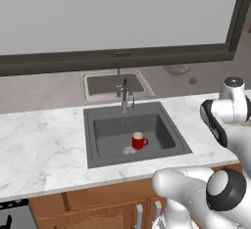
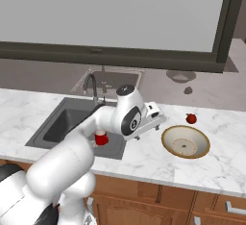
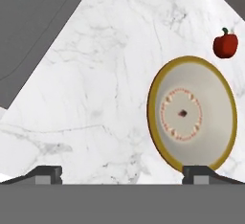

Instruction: Pick the mug and place it in the sink. Pick the bowl and place it in the open cabinet and then close the cabinet.

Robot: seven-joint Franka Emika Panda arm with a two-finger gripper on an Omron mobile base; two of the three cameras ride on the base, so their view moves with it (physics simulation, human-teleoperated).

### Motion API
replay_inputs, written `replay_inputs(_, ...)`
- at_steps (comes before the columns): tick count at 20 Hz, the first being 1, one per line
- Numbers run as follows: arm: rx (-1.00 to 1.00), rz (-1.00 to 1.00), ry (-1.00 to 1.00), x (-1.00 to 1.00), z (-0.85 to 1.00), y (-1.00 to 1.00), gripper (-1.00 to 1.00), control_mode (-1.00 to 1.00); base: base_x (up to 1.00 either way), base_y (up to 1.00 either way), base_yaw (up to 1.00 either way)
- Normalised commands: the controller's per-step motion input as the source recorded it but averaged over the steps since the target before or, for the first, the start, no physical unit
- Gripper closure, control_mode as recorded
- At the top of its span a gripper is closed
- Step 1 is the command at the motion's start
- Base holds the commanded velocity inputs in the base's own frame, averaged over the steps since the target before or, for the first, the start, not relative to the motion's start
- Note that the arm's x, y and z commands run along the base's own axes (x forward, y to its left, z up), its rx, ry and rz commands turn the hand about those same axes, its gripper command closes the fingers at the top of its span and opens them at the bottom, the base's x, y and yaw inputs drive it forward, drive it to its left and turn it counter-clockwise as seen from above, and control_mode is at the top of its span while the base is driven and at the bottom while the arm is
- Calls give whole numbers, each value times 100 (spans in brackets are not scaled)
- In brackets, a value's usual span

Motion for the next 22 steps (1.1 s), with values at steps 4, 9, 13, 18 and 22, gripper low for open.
replay_inputs(4,0,0,0,9,-22,-5,-100,-100,0,0,0)
replay_inputs(9,0,0,0,9,-18,-4,-100,-100,0,0,0)
replay_inputs(13,0,0,0,7,-19,-6,-100,-100,0,0,0)
replay_inputs(18,0,0,0,11,-16,-9,-100,-100,0,0,0)
replay_inputs(22,0,0,0,12,-16,-18,-100,-100,0,0,0)
